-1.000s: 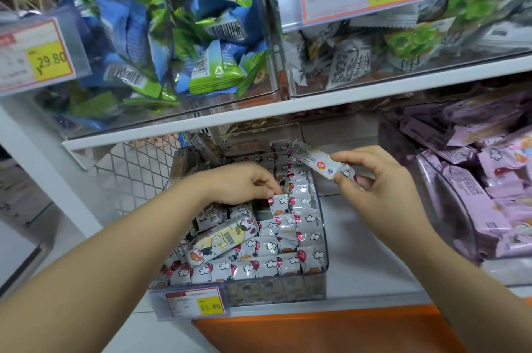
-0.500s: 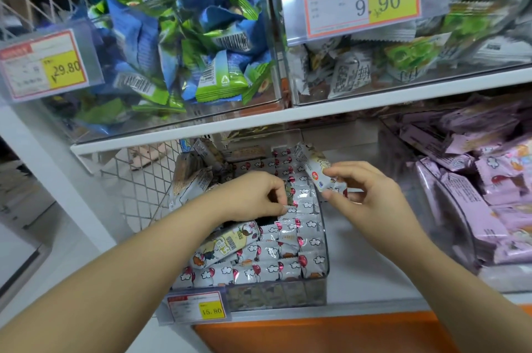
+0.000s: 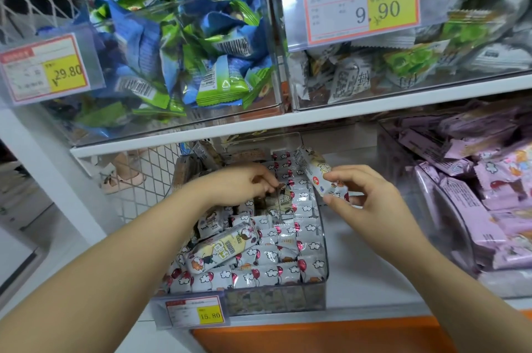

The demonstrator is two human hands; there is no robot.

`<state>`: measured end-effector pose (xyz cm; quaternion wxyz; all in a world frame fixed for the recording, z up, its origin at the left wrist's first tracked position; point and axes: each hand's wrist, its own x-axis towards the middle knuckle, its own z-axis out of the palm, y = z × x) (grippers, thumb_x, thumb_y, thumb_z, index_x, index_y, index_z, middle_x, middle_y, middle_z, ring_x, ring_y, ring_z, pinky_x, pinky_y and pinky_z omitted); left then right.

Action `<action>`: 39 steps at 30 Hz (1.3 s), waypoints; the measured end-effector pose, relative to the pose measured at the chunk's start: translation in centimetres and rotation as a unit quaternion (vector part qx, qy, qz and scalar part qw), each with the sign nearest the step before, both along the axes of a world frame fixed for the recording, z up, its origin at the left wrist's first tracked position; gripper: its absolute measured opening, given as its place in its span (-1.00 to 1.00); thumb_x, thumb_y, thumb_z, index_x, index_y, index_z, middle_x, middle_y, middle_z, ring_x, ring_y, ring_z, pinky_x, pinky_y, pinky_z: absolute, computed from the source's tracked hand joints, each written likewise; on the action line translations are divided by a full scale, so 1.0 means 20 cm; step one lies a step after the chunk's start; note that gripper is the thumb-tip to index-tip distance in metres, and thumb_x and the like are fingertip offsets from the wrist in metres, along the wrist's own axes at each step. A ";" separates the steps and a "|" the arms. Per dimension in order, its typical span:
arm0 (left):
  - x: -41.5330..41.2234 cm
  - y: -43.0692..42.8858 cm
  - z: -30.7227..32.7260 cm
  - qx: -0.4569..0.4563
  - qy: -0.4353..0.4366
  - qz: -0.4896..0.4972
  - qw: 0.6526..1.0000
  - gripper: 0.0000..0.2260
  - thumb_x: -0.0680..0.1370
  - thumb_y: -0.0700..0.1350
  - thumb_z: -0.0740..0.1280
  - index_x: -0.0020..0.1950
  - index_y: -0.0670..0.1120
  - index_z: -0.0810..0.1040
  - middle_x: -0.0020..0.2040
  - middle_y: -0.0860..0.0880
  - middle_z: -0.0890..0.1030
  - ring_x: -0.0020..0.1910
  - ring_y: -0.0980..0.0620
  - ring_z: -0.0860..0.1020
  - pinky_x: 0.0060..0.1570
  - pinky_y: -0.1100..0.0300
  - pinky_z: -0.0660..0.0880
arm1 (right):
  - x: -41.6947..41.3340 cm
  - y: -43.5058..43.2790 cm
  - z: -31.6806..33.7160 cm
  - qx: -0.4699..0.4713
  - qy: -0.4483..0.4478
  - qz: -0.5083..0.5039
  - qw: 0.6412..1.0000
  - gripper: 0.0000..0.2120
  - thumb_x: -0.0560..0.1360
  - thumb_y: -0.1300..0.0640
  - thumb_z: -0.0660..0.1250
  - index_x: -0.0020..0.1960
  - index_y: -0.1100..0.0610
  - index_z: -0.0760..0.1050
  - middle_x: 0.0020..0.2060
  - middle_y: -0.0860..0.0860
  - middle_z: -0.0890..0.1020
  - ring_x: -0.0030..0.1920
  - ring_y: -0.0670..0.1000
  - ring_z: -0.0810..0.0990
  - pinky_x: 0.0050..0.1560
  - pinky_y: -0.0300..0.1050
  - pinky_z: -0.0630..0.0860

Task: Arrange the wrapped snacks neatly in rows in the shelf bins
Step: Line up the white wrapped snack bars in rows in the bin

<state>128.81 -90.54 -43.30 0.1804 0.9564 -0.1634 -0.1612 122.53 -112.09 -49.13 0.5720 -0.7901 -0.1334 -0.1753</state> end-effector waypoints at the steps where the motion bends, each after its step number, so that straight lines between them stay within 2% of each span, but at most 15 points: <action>1: 0.01 0.00 0.00 0.005 -0.004 0.002 1.000 -0.78 0.63 -0.18 0.17 0.26 -0.08 0.48 0.12 0.05 0.57 0.04 0.17 0.51 0.02 0.42 0.39 | 0.00 0.00 0.00 0.000 0.000 0.000 1.000 -0.69 0.41 0.24 0.45 -0.06 -0.16 0.54 0.03 -0.22 0.54 0.00 -0.22 0.52 -0.05 -0.48 0.42; 3: 0.02 0.00 0.01 0.027 0.005 0.000 1.000 -0.77 0.63 -0.18 0.17 0.27 -0.09 0.47 0.15 0.03 0.57 0.08 0.15 0.50 0.09 0.36 0.37 | 0.00 0.00 0.00 0.001 0.000 0.001 1.000 -0.70 0.41 0.25 0.45 -0.07 -0.15 0.54 0.02 -0.22 0.54 -0.01 -0.22 0.52 -0.07 -0.49 0.42; 8: 0.05 -0.03 0.01 0.056 0.025 -0.012 0.998 -0.76 0.64 -0.18 0.17 0.27 -0.10 0.48 0.08 0.05 0.54 0.10 0.11 0.50 0.12 0.31 0.36 | 0.02 0.00 0.00 -0.006 -0.005 -0.002 1.000 -0.67 0.40 0.23 0.46 -0.08 -0.19 0.52 0.02 -0.24 0.54 0.01 -0.24 0.51 -0.06 -0.47 0.42; 11: 0.09 -0.04 0.00 0.091 0.025 -0.019 0.995 -0.74 0.63 -0.12 0.19 0.31 -0.05 0.48 0.18 0.05 0.51 0.15 0.09 0.47 0.11 0.29 0.32 | 0.03 0.00 -0.01 -0.005 -0.004 -0.002 1.000 -0.67 0.40 0.23 0.46 -0.08 -0.20 0.52 0.01 -0.23 0.54 0.00 -0.24 0.51 -0.09 -0.48 0.42; 15: 0.13 -0.04 -0.04 0.139 0.125 -0.017 0.982 -0.66 0.64 0.01 0.15 0.41 0.03 0.39 0.40 0.03 0.40 0.35 0.02 0.37 0.36 0.12 0.22 | 0.02 0.01 -0.01 -0.003 -0.007 -0.001 1.000 -0.67 0.40 0.23 0.46 -0.07 -0.20 0.51 0.01 -0.24 0.54 0.00 -0.25 0.51 -0.07 -0.47 0.43; 19: 0.15 -0.07 -0.09 0.204 0.176 -0.042 0.962 -0.63 0.65 -0.07 0.14 0.46 0.00 0.31 0.47 0.00 0.32 0.42 -0.01 0.30 0.42 0.05 0.13 | 0.03 0.00 -0.01 -0.001 -0.005 0.000 1.000 -0.65 0.40 0.22 0.46 -0.08 -0.23 0.50 0.00 -0.24 0.54 -0.03 -0.19 0.55 -0.09 -0.45 0.45; 24: 0.17 -0.08 -0.11 0.228 0.206 -0.055 0.950 -0.59 0.63 -0.21 0.16 0.48 -0.03 0.28 0.47 -0.04 0.30 0.42 -0.03 0.30 0.40 0.07 0.18 | 0.03 0.00 -0.01 -0.004 -0.004 0.000 1.000 -0.66 0.40 0.23 0.46 -0.06 -0.21 0.51 0.00 -0.23 0.55 -0.05 -0.18 0.55 -0.10 -0.47 0.44; 31: 0.17 -0.05 -0.15 0.203 0.196 -0.042 0.959 -0.57 0.62 -0.26 0.15 0.49 -0.06 0.25 0.47 -0.03 0.30 0.42 0.01 0.28 0.34 0.21 0.18 | 0.03 0.01 -0.01 0.001 -0.003 0.002 1.000 -0.67 0.39 0.22 0.46 -0.05 -0.20 0.52 0.01 -0.22 0.55 -0.04 -0.15 0.57 -0.10 -0.43 0.46; 33: 0.17 -0.05 -0.15 0.194 0.194 -0.039 0.961 -0.56 0.63 -0.21 0.16 0.51 -0.04 0.22 0.47 -0.02 0.29 0.41 0.02 0.28 0.32 0.23 0.17 | 0.03 0.01 -0.01 0.008 0.002 0.006 1.000 -0.67 0.40 0.22 0.46 -0.06 -0.19 0.52 0.01 -0.21 0.55 -0.03 -0.14 0.57 -0.10 -0.44 0.45; 37: 0.17 -0.05 -0.13 0.195 0.196 -0.047 0.960 -0.57 0.63 0.10 0.12 0.48 0.01 0.27 0.50 0.01 0.27 0.47 -0.01 0.23 0.44 0.05 0.06 | 0.02 0.01 0.00 0.008 0.003 0.007 1.000 -0.67 0.40 0.23 0.46 -0.06 -0.20 0.51 0.01 -0.21 0.55 -0.02 -0.13 0.57 -0.09 -0.42 0.46; 39: 0.18 -0.05 -0.14 0.201 0.206 -0.054 0.956 -0.53 0.60 0.17 0.12 0.47 0.01 0.31 0.49 0.01 0.29 0.46 -0.01 0.24 0.44 0.03 0.08 | 0.02 0.01 0.00 0.009 0.005 0.008 1.000 -0.67 0.40 0.23 0.46 -0.07 -0.20 0.51 0.01 -0.21 0.55 0.00 -0.13 0.57 -0.08 -0.42 0.46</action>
